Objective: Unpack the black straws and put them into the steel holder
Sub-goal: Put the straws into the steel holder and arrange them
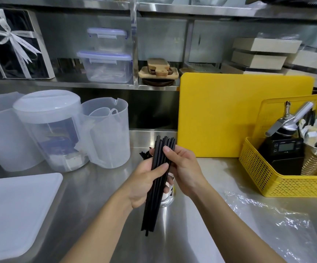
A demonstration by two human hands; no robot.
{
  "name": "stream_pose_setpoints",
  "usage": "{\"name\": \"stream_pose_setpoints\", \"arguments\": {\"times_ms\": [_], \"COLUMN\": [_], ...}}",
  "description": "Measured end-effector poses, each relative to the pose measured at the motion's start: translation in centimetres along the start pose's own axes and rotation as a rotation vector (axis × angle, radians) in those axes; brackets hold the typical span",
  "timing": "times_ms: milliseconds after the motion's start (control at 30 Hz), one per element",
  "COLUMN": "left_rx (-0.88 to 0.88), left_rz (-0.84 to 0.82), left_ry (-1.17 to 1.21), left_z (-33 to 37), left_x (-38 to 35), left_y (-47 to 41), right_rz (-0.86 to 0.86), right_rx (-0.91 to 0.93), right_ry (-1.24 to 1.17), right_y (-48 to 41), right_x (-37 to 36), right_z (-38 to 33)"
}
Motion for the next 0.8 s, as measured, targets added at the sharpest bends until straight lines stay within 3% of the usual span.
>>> {"name": "stream_pose_setpoints", "arguments": {"times_ms": [400,800], "left_rx": [-0.008,0.068], "left_rz": [-0.036,0.000], "left_ry": [0.050,0.144], "left_z": [-0.4,-1.1], "left_x": [0.0,0.9], "left_y": [0.6,0.7], "right_rz": [0.042,-0.069], "right_rx": [-0.083,-0.062], "right_ry": [0.002,-0.010], "right_y": [0.5,0.1], "right_x": [0.3,0.0], "right_z": [0.7,1.2]}}
Point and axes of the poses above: each hand's wrist, its own y-axis away from the middle knuckle, its own x-axis out of the back of the hand, z = x × y, the point moved 4 cm from there along -y, towards the middle knuckle, and after that the axes turned 7 degrees about y, right-handed, at the moved point
